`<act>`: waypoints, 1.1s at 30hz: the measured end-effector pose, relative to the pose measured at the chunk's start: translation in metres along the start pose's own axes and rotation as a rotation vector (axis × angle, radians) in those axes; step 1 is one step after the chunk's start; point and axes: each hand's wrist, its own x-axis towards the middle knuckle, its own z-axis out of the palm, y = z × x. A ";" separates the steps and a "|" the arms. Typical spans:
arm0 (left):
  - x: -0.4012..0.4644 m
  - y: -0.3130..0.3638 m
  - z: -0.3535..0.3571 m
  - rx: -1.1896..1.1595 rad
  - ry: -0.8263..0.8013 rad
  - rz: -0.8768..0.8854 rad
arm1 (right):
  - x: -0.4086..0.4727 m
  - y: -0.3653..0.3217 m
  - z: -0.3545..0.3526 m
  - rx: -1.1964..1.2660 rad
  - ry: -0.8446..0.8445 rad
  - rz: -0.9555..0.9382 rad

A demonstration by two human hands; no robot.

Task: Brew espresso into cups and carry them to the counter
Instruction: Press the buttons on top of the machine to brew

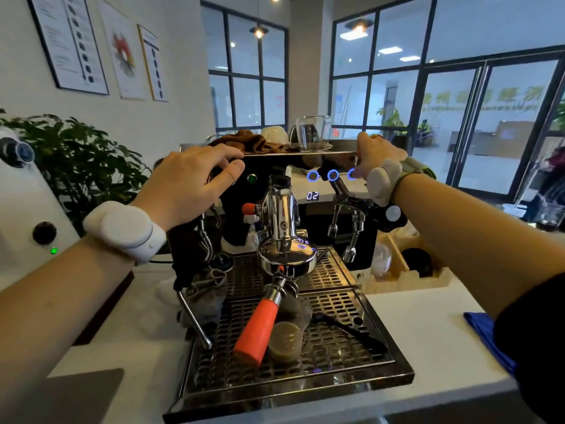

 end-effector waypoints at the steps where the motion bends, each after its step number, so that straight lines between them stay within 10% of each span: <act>1: 0.000 0.001 0.000 0.002 -0.005 0.000 | -0.001 0.000 0.001 0.007 -0.001 0.001; 33: -0.001 0.003 0.001 0.054 -0.016 0.000 | -0.004 0.005 0.004 0.092 -0.013 -0.033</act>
